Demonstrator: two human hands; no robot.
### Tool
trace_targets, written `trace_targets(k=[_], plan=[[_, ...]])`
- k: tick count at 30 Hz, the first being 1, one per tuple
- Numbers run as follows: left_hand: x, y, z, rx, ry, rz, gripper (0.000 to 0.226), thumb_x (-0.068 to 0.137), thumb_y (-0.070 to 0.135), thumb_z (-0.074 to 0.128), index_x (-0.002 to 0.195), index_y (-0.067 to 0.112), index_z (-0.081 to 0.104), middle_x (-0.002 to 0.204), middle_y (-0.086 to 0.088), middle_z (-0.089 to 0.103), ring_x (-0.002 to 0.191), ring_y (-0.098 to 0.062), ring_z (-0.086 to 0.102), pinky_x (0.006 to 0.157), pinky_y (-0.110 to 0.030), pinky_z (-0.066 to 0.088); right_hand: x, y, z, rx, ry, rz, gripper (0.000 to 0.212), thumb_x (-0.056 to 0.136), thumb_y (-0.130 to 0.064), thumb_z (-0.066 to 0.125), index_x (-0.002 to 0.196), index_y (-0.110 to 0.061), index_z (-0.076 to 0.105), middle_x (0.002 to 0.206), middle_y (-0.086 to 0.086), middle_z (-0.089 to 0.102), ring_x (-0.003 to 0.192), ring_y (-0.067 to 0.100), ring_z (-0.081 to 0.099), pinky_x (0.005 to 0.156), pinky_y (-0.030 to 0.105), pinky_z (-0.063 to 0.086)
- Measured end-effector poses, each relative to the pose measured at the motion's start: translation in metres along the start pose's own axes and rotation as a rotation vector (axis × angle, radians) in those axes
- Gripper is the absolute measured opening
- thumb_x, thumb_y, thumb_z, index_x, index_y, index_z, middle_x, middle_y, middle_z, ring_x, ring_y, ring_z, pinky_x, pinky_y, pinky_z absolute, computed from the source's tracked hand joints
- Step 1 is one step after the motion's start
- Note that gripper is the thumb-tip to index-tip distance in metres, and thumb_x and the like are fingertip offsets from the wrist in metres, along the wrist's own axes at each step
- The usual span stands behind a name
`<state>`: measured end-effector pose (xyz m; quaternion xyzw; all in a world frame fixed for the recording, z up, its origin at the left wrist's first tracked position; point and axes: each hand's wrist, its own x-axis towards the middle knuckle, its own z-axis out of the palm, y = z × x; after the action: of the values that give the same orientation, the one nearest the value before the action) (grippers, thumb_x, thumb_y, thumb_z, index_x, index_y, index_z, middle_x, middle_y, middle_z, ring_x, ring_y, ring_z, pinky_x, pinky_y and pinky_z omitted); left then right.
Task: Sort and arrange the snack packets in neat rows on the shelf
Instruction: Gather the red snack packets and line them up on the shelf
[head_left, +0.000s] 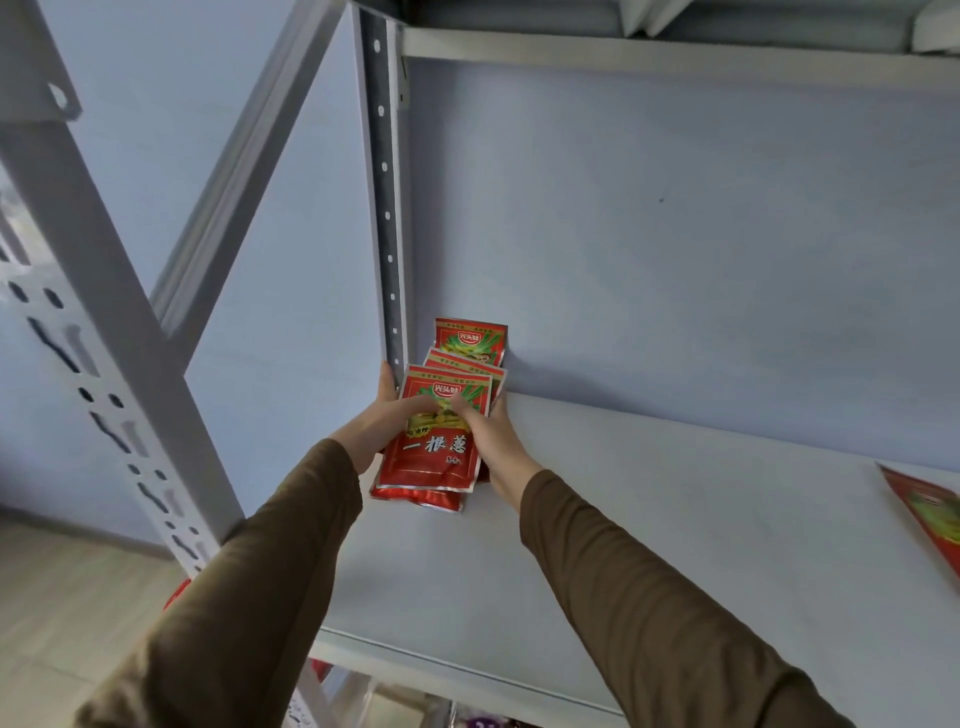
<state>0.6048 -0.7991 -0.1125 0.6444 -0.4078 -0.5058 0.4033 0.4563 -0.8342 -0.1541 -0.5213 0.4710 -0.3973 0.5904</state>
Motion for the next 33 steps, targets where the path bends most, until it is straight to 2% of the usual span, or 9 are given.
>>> trace_targets(k=[3,8,13,17,19,22,25,29,33], plan=[[-0.004,-0.004,0.003,0.029,-0.003,0.032,0.106,0.095,0.029,0.073,0.161,0.038,-0.01,0.113,0.005,0.063,0.093,-0.024,0.074,0.068,-0.034,0.06,-0.006,-0.002,-0.001,-0.094,-0.041,-0.022,0.061,0.092,-0.057,0.062,0.143,-0.033,0.037,0.131,0.0,0.064,0.108,0.017,0.069,0.084,0.031,0.056],[-0.005,-0.011,-0.004,-0.031,0.096,0.1,0.1,0.094,0.039,0.071,0.162,0.034,-0.002,0.147,-0.007,0.055,0.087,-0.019,0.071,0.064,-0.031,0.055,-0.027,-0.009,-0.014,0.037,0.037,-0.037,0.055,0.094,-0.047,0.066,0.131,-0.04,0.026,0.116,-0.012,0.059,0.097,0.006,0.064,0.074,0.024,0.051],[-0.015,-0.014,-0.004,0.043,0.107,0.167,0.094,0.092,0.04,0.073,0.162,0.033,0.009,0.16,-0.005,0.041,0.085,-0.011,0.066,0.063,-0.026,0.053,-0.043,-0.004,-0.018,-0.004,0.041,-0.057,0.086,0.093,-0.049,0.066,0.158,-0.027,0.014,0.145,-0.002,0.046,0.104,0.007,0.056,0.091,0.033,0.047],[-0.025,-0.013,0.001,0.092,0.139,0.212,0.09,0.093,0.034,0.073,0.161,0.032,0.014,0.162,-0.003,0.038,0.082,-0.006,0.061,0.06,-0.022,0.051,-0.055,-0.004,-0.017,-0.024,0.039,-0.099,0.079,0.094,-0.045,0.066,0.156,-0.029,0.02,0.154,0.002,0.044,0.097,0.003,0.057,0.082,0.026,0.05],[-0.029,-0.011,0.004,0.133,0.167,0.241,0.087,0.094,0.032,0.072,0.161,0.03,0.016,0.163,-0.003,0.036,0.09,-0.012,0.06,0.062,-0.022,0.051,-0.061,-0.007,-0.017,-0.047,0.042,-0.103,0.075,0.096,-0.042,0.064,0.156,-0.028,0.021,0.155,0.003,0.042,0.099,0.0,0.054,0.08,0.024,0.048],[-0.036,-0.006,0.007,0.243,0.255,0.304,0.084,0.092,0.038,0.074,0.159,0.032,0.022,0.16,-0.004,0.039,0.109,-0.023,0.063,0.081,-0.038,0.06,-0.07,-0.012,-0.02,-0.062,0.078,-0.117,0.074,0.098,-0.042,0.062,0.158,-0.025,0.021,0.159,0.005,0.037,0.121,0.01,0.049,0.091,0.028,0.042],[-0.044,-0.004,0.015,0.468,0.334,0.408,0.079,0.092,0.044,0.072,0.157,0.031,0.029,0.16,-0.003,0.037,0.14,-0.029,0.046,0.107,-0.057,0.048,-0.076,-0.017,-0.028,-0.144,0.145,-0.153,0.074,0.097,-0.046,0.061,0.158,-0.025,0.023,0.162,0.004,0.033,0.143,0.022,0.04,0.096,0.03,0.038],[-0.054,0.001,0.041,0.741,0.33,0.553,0.071,0.098,0.041,0.066,0.158,0.026,0.031,0.167,-0.001,0.027,0.155,-0.026,0.021,0.125,-0.053,0.022,-0.084,-0.016,-0.052,-0.373,0.241,-0.264,0.071,0.097,-0.043,0.064,0.156,-0.022,0.031,0.16,0.003,0.037,0.147,0.022,0.032,0.113,0.036,0.033],[-0.06,0.005,0.079,0.903,0.264,0.641,0.066,0.1,0.041,0.06,0.158,0.024,0.034,0.168,-0.001,0.026,0.156,-0.026,0.018,0.127,-0.049,0.014,-0.101,-0.017,-0.096,-0.778,0.305,-0.389,0.06,0.097,-0.034,0.062,0.15,-0.016,0.041,0.154,0.003,0.043,0.142,0.026,0.035,0.115,0.041,0.034]])
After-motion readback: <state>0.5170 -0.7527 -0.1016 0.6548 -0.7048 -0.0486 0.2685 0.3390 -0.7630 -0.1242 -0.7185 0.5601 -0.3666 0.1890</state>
